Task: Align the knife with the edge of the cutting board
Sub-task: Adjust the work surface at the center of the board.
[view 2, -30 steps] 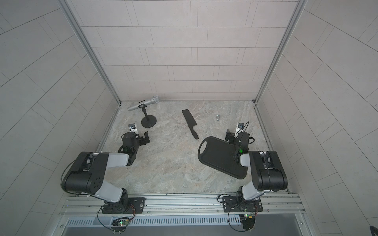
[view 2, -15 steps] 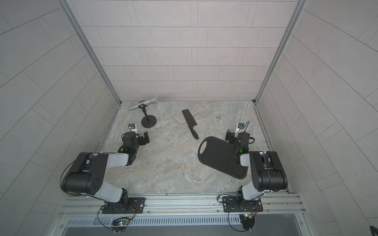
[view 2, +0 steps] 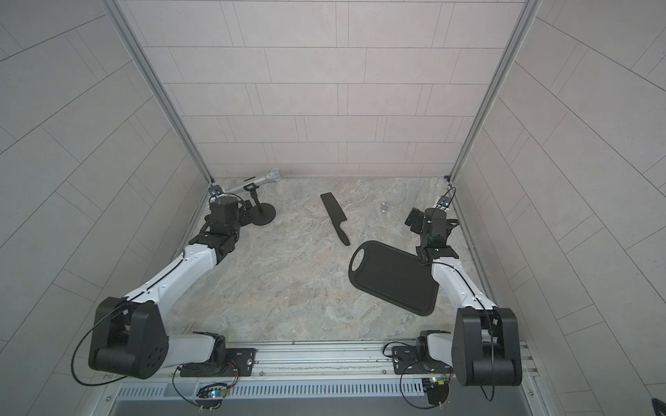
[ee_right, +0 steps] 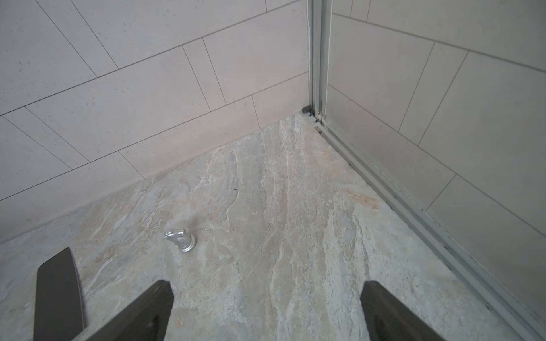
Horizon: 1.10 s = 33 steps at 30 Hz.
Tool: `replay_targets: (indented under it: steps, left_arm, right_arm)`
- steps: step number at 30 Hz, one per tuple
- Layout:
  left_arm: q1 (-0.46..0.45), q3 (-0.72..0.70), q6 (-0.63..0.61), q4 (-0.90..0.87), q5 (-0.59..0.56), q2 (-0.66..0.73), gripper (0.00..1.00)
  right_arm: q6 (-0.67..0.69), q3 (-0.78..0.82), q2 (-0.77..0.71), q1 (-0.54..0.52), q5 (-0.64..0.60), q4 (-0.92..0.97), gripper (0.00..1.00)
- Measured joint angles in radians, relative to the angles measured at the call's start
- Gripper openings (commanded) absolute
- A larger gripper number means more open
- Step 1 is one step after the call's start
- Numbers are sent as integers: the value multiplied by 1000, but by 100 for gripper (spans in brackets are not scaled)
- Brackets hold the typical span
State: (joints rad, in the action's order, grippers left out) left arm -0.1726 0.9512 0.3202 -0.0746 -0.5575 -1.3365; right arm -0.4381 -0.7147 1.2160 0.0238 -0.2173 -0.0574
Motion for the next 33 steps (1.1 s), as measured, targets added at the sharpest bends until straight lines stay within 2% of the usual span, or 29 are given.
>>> replay_targets:
  steps: [4, 9, 14, 21, 27, 33]
  left_arm:
    - [-56, 97, 43, -182, 52, -18, 100]
    - [-169, 177, 38, -339, 143, -90, 100]
    - [-267, 275, 20, -457, 249, -198, 100]
    - [-365, 306, 13, -534, 350, -270, 100]
    - [-439, 307, 13, -549, 401, -287, 100]
    - [-475, 324, 28, -563, 462, -313, 100]
  right_arm:
    - [-88, -22, -37, 1, 82, 148, 100]
    - [-164, -37, -109, 0, 182, 298, 100]
    - [-223, -21, -217, 5, 211, 420, 100]
    - [-286, 30, -272, 78, 205, 561, 100]
    - [-334, 81, -232, 179, 241, 615, 100]
    - [-341, 118, -186, 262, 258, 627, 100]
